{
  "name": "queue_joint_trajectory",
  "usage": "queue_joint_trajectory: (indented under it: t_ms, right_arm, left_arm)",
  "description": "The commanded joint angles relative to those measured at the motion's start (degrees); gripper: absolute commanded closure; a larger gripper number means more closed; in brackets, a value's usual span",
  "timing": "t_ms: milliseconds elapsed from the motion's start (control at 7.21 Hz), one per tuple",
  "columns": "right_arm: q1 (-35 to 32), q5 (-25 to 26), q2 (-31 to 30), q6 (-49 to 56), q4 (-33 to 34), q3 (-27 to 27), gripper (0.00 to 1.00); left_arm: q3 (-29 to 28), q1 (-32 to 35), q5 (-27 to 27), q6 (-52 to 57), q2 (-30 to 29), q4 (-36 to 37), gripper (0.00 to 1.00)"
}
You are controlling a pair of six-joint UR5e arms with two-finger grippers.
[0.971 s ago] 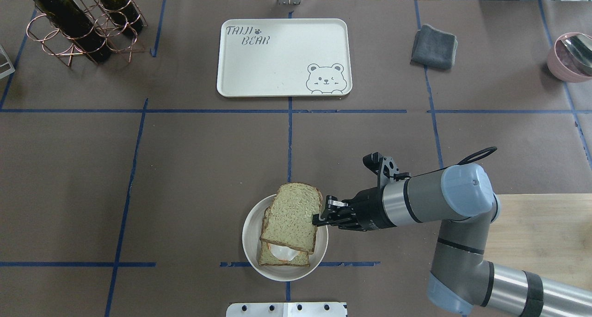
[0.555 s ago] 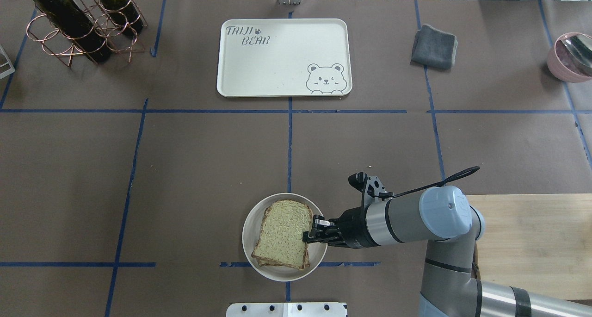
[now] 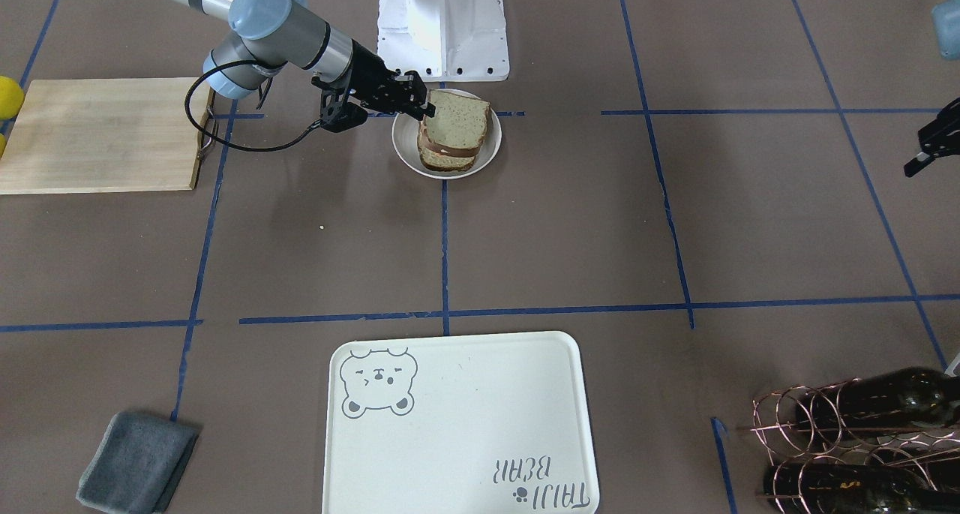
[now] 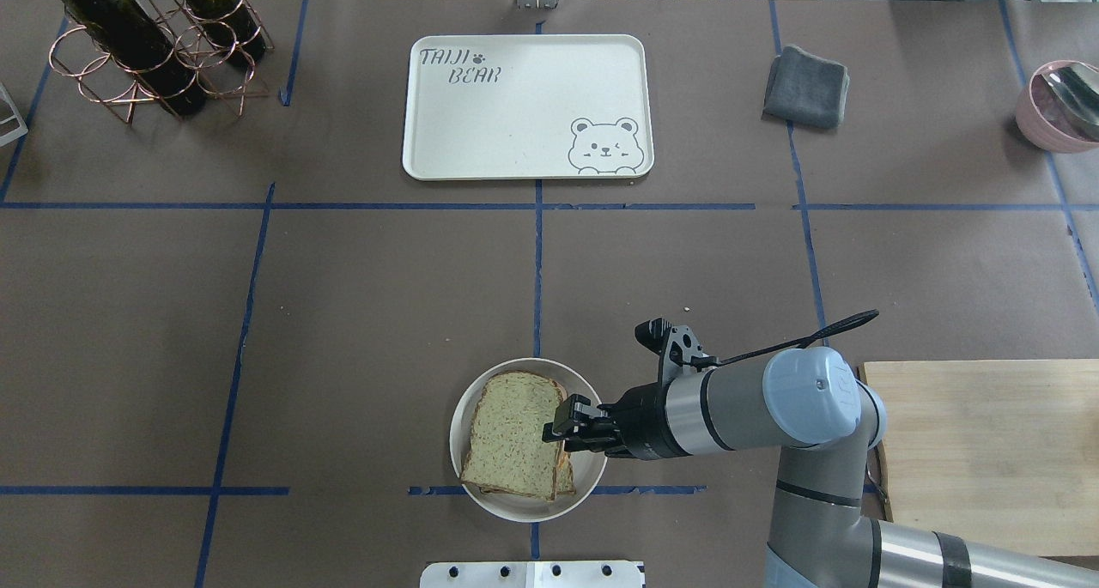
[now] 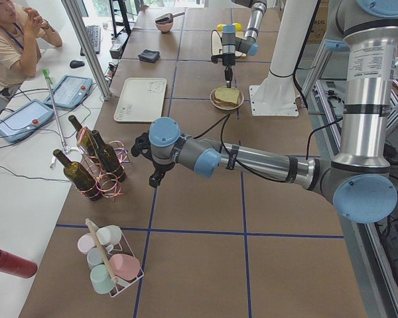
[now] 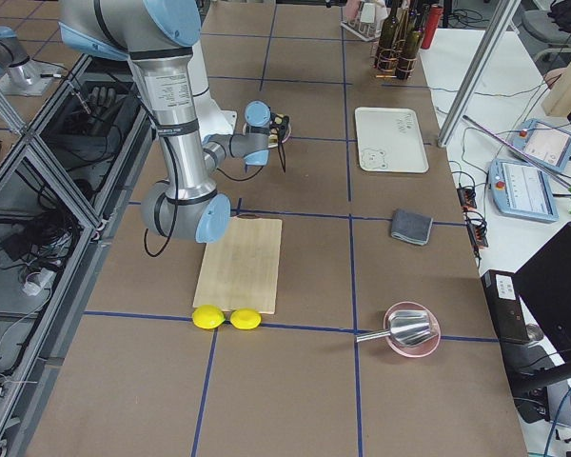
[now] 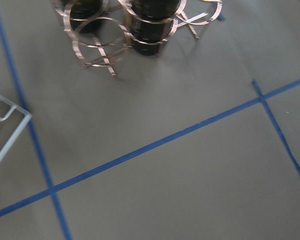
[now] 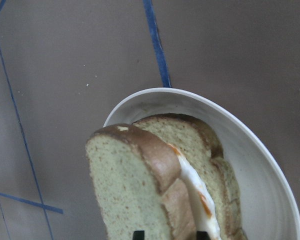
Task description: Make sandwich and place on tray
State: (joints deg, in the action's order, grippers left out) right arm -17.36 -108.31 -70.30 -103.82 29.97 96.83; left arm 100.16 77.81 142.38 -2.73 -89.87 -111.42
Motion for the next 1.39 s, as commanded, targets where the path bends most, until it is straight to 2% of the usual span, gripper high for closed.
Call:
queue_joint_trajectory:
  t_ms: [0,139,277,416,555,832,971,1109,1248]
  right_arm:
    - [-0.57,0.55,0.25,-0.07,0.70,0.11,0.00]
    - [-2.92,-0.14,-0.19,-0.07,0.70,1.07,0.00]
    - [-5.55,-0.85,-3.15,0.02,0.70,3.43,0.00]
    - [-9.23,-3.55,-6.14,-0.07,0.79,5.11,0.00]
    - [-15.10,-8.10,-10.08,0.10,0.79,4.86,0.00]
    - [-30.30,-23.37,-11.26,4.55,4.10,4.16,0.00]
    - [-34.72,-27.53,-13.79,10.07,4.82,3.98,0.00]
    - [-37.11,-29.40,-14.77,13.69,4.92,3.02,0.00]
    - [-37.39,-29.59,-14.95,14.42,4.83,2.32,0.00]
  left_arm:
    - [2.30,-9.73,1.14,-16.85,0.04,-9.47,0.00]
    - [2.93,-14.30,1.15,-29.05,-0.13,-15.26,0.00]
    - [4.67,-19.48,0.63,-43.01,-0.13,-22.19,0.00]
    - [7.39,-25.10,-0.25,-57.33,-0.74,-24.96,0.00]
    - [12.64,-34.56,-8.79,-71.05,-1.71,-24.90,0.00]
    - [14.10,-47.51,-19.80,-87.03,-6.26,-23.24,0.00]
    - [14.01,-54.36,-30.56,-89.97,-9.42,-18.53,0.05]
    - [12.96,-58.34,-37.98,-90.08,-12.23,-12.83,0.12]
    - [9.91,-59.86,-39.10,-90.35,-16.26,-10.07,0.22]
